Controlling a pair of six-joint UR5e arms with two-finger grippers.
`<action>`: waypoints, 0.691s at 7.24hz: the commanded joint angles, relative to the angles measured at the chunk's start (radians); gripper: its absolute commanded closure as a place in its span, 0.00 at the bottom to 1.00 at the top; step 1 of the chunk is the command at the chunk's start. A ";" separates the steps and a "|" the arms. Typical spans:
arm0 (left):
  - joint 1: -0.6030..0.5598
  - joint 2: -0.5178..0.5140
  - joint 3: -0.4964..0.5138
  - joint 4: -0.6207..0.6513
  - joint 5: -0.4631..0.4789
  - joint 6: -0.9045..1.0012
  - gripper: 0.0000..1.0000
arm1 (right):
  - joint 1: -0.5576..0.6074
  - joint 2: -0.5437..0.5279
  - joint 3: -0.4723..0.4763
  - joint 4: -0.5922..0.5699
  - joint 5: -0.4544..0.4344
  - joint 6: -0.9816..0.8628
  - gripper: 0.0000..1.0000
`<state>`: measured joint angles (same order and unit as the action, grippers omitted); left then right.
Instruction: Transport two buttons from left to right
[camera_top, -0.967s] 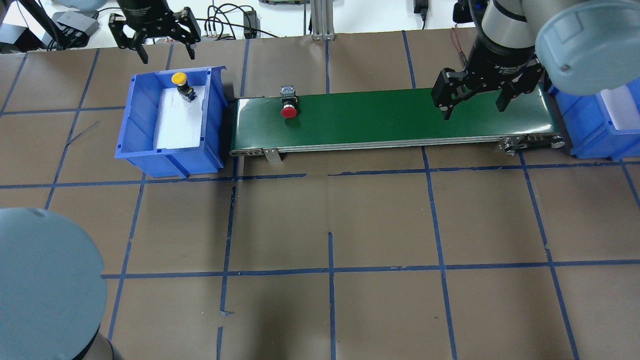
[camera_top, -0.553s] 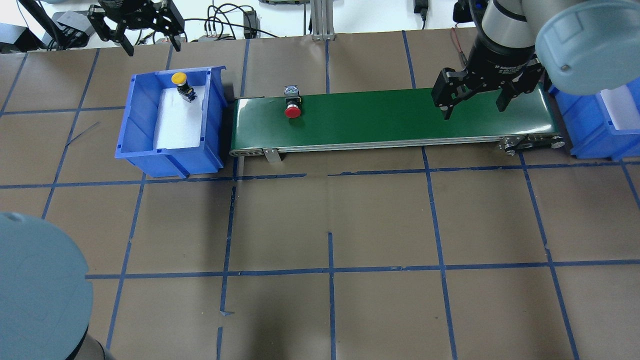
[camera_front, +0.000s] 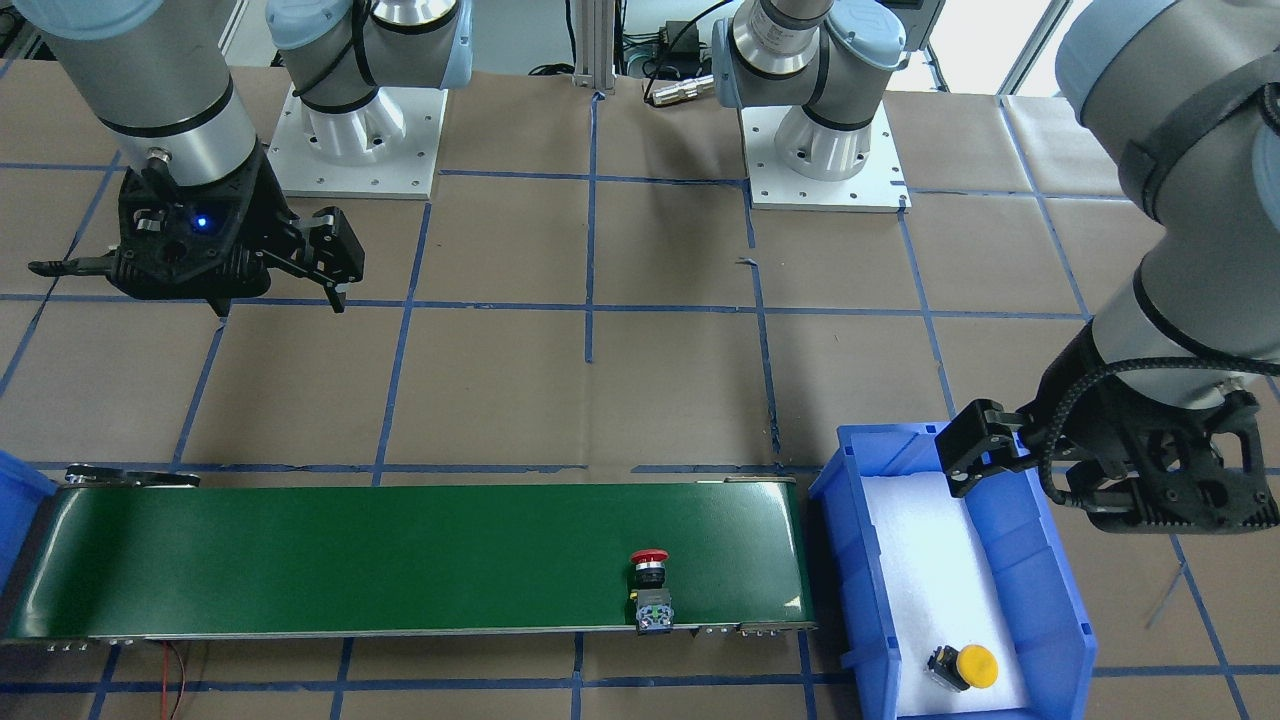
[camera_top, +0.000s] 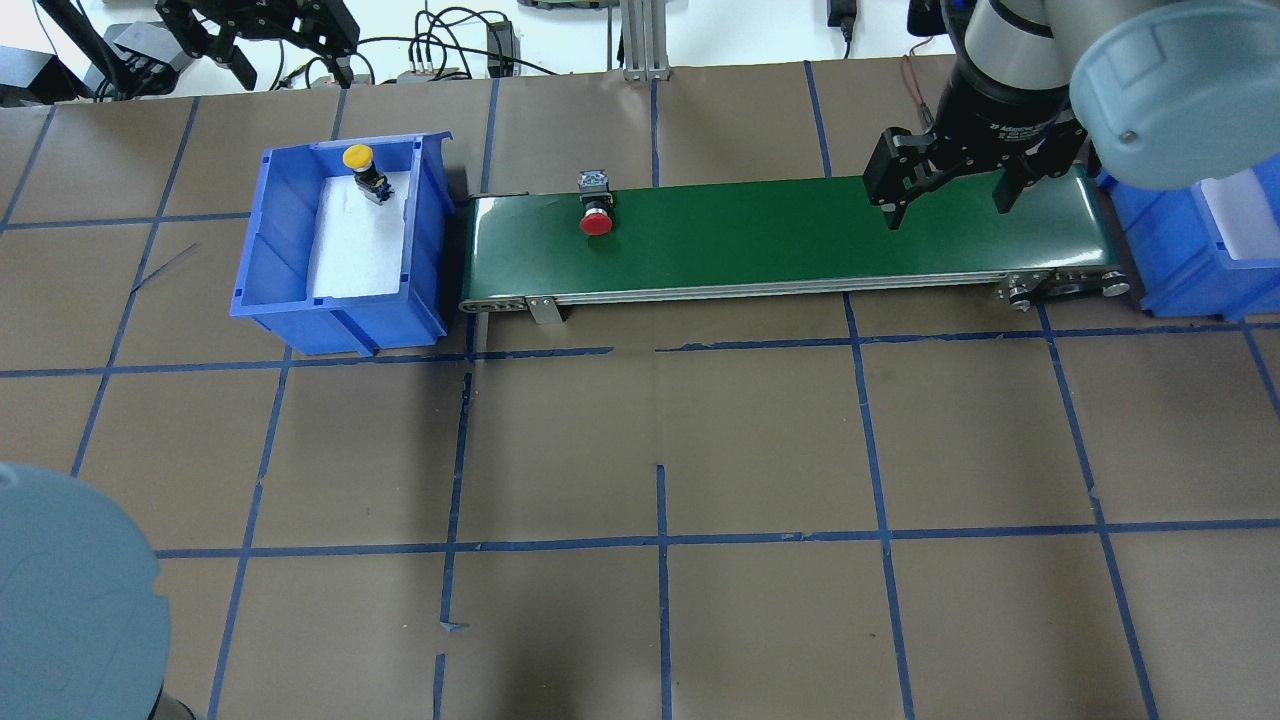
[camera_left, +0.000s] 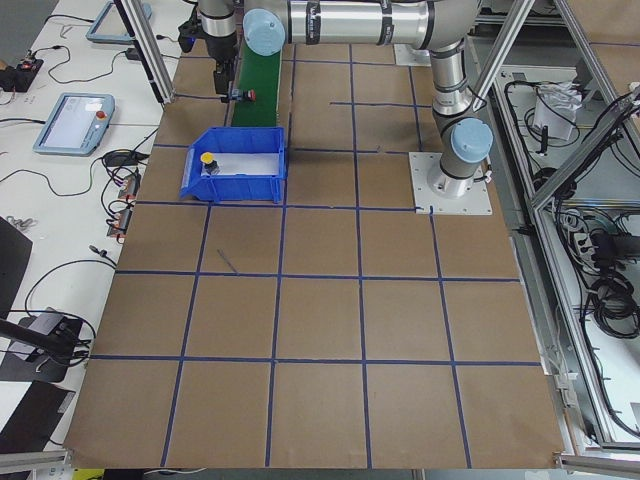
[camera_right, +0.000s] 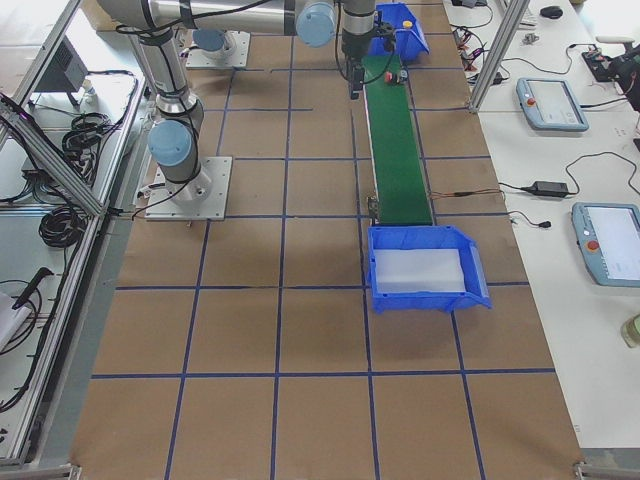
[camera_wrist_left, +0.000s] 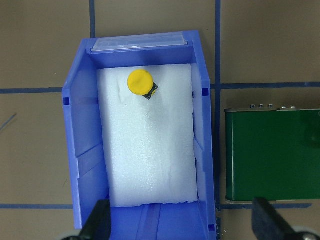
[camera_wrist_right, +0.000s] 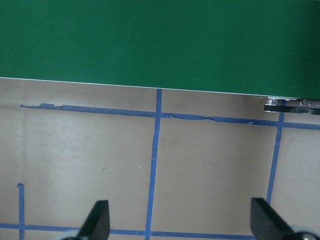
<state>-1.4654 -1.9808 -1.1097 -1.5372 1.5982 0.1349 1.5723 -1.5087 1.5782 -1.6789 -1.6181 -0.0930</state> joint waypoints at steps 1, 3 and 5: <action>0.003 -0.004 -0.005 0.002 0.002 0.008 0.00 | 0.000 -0.001 0.000 -0.013 0.000 -0.001 0.00; -0.001 -0.010 -0.004 0.003 -0.004 0.006 0.00 | 0.000 0.001 0.000 -0.013 0.000 -0.001 0.00; -0.004 -0.010 -0.010 0.003 0.003 0.006 0.00 | 0.002 -0.001 0.002 -0.013 0.000 -0.001 0.00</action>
<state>-1.4676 -1.9905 -1.1172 -1.5341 1.5978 0.1410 1.5726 -1.5088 1.5795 -1.6919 -1.6183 -0.0936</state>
